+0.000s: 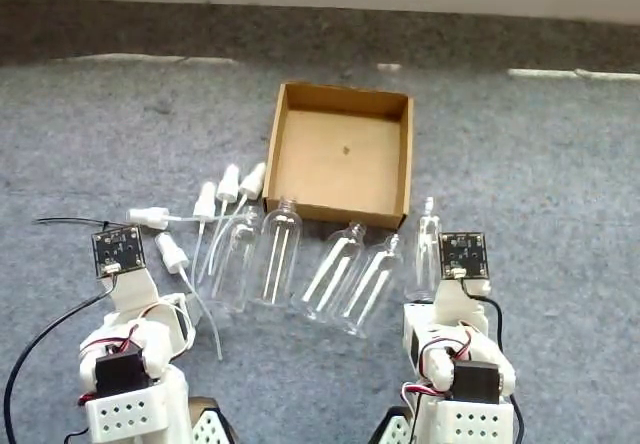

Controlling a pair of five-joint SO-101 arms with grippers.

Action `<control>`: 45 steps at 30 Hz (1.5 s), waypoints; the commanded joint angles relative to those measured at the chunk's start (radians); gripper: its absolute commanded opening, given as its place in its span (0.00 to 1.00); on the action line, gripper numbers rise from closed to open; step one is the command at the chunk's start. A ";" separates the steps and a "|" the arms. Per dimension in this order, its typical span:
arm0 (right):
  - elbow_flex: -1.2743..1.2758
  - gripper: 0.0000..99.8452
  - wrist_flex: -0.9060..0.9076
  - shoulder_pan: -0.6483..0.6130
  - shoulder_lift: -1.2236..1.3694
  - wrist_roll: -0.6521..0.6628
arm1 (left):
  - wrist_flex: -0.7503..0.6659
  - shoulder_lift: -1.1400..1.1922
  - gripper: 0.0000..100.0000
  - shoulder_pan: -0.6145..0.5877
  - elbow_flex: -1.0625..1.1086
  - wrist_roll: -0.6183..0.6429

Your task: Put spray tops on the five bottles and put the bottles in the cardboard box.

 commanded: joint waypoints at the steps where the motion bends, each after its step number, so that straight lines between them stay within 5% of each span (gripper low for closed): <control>1: 0.148 0.00 0.005 0.012 -0.012 0.006 | 0.005 -0.015 0.21 -0.012 0.019 0.003; 29: 0.148 0.00 0.005 0.008 -0.012 0.006 | 0.005 -0.015 0.21 -0.012 0.019 0.003; 41: 0.148 0.01 0.002 0.005 -0.013 0.008 | 0.005 -0.015 0.21 0.084 0.019 0.003; 45: 0.147 0.01 -0.145 0.024 -0.013 0.009 | 0.005 -0.015 0.21 0.079 0.019 0.000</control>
